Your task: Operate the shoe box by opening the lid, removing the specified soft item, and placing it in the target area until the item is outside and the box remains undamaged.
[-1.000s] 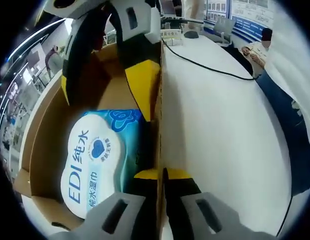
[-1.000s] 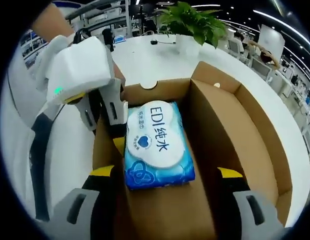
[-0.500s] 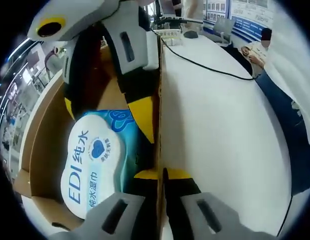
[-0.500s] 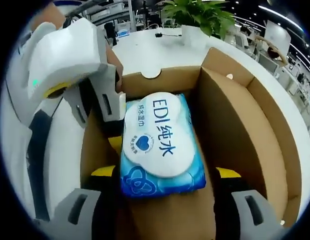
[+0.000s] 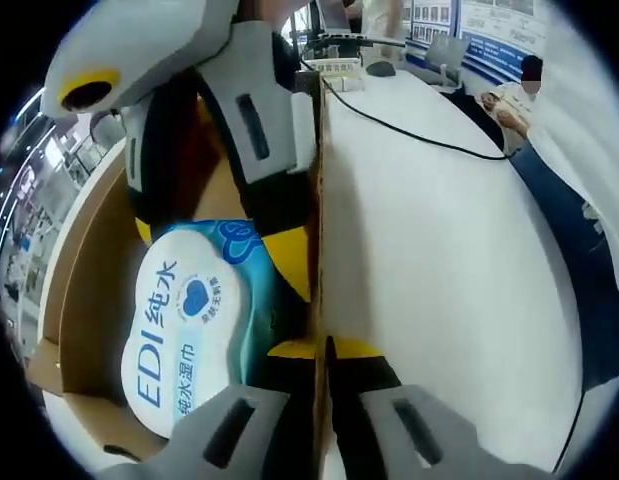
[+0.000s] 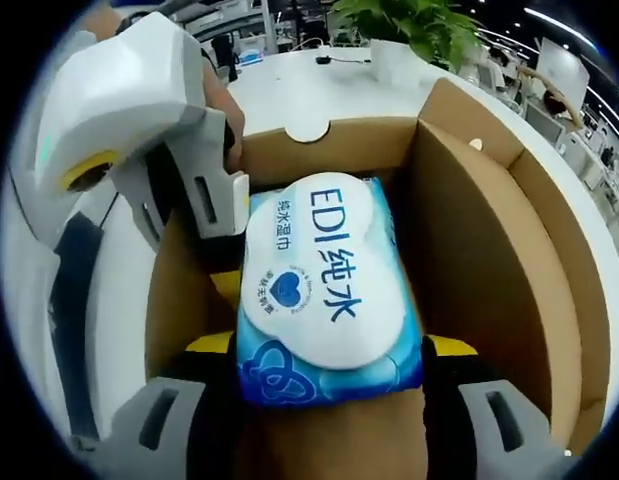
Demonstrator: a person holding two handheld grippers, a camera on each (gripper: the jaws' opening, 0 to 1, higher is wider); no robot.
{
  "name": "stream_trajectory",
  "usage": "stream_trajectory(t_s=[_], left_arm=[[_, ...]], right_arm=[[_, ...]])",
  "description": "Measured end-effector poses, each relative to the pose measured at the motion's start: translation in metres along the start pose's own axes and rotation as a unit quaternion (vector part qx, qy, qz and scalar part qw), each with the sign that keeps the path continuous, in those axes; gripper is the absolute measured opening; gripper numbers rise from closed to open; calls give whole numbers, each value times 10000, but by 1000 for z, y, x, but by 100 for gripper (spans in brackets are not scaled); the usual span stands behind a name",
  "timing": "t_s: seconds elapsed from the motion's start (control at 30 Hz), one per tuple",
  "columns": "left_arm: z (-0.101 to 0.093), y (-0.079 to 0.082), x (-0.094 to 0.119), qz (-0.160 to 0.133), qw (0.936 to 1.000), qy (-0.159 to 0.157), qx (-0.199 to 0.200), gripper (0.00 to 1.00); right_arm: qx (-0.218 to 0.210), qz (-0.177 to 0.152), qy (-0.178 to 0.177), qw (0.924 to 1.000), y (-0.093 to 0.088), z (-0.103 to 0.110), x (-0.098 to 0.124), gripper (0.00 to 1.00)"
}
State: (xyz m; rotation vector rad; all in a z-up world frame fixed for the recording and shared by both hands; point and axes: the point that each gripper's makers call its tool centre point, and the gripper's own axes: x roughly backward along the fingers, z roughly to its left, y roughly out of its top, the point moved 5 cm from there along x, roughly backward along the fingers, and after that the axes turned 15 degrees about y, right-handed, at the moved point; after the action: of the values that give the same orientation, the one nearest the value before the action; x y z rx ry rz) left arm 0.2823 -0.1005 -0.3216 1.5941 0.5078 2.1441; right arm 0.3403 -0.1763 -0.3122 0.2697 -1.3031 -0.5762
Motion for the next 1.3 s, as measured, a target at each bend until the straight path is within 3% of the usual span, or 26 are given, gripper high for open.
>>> stream_trajectory(t_s=[0.4, 0.63, 1.3], left_arm=[[1, 0, -1, 8, 10000, -3, 9, 1], [1, -1, -1, 7, 10000, -22, 2, 1], [1, -1, 0, -10, 10000, -18, -22, 1]], right_arm=[[46, -33, -75, 10000, -1, -1, 0, 73], [62, -263, -139, 9995, -2, -1, 0, 70], [16, -298, -163, 9994, -7, 0, 3, 67]])
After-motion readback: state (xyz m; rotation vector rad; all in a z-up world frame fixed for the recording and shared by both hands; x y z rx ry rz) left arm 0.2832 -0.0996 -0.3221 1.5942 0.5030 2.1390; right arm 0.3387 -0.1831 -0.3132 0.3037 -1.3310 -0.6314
